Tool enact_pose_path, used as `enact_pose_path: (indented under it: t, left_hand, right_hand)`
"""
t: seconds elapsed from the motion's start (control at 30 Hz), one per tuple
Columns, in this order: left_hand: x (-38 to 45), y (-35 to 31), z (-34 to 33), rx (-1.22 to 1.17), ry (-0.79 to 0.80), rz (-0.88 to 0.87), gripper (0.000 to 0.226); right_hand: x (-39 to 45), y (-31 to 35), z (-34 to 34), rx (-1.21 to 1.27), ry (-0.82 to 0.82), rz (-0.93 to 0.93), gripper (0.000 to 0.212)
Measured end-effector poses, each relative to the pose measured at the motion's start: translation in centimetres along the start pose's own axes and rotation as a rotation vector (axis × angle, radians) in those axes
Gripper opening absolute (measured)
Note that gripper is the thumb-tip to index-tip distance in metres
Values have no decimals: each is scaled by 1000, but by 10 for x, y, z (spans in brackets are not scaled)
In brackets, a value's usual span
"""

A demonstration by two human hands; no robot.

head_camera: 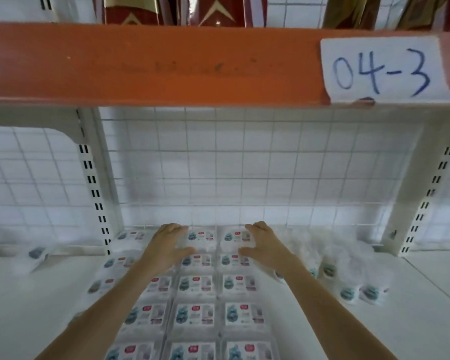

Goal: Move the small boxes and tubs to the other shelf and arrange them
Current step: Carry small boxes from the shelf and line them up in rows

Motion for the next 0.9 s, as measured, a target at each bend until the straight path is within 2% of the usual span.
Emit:
enact_pose_path:
  t: [0.1, 0.3, 0.57, 0.9]
  left_hand:
    - [2, -2, -2, 40, -38, -30, 59]
    - [4, -3, -4, 55, -18, -14, 57]
    - [4, 1, -3, 20, 36, -10, 58]
    - [6, -5, 0, 93, 58, -2, 52]
  right_hand:
    - [4, 6, -5, 27, -11, -22, 68]
    - [11, 15, -6, 23, -24, -34, 48]
    - [10, 22, -8, -58, -54, -56, 47]
    - [8, 31, -11, -197, -68, -105, 47]
Point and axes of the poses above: each hand's wrist, its own x-axis towards the middle knuckle, its own z-axis out of the back of the hand, y = z × x, the point moved 1 cm from there along x, towards the middle knuckle, and after that the axes turned 1 degree about -y, right-handed, at the moved point
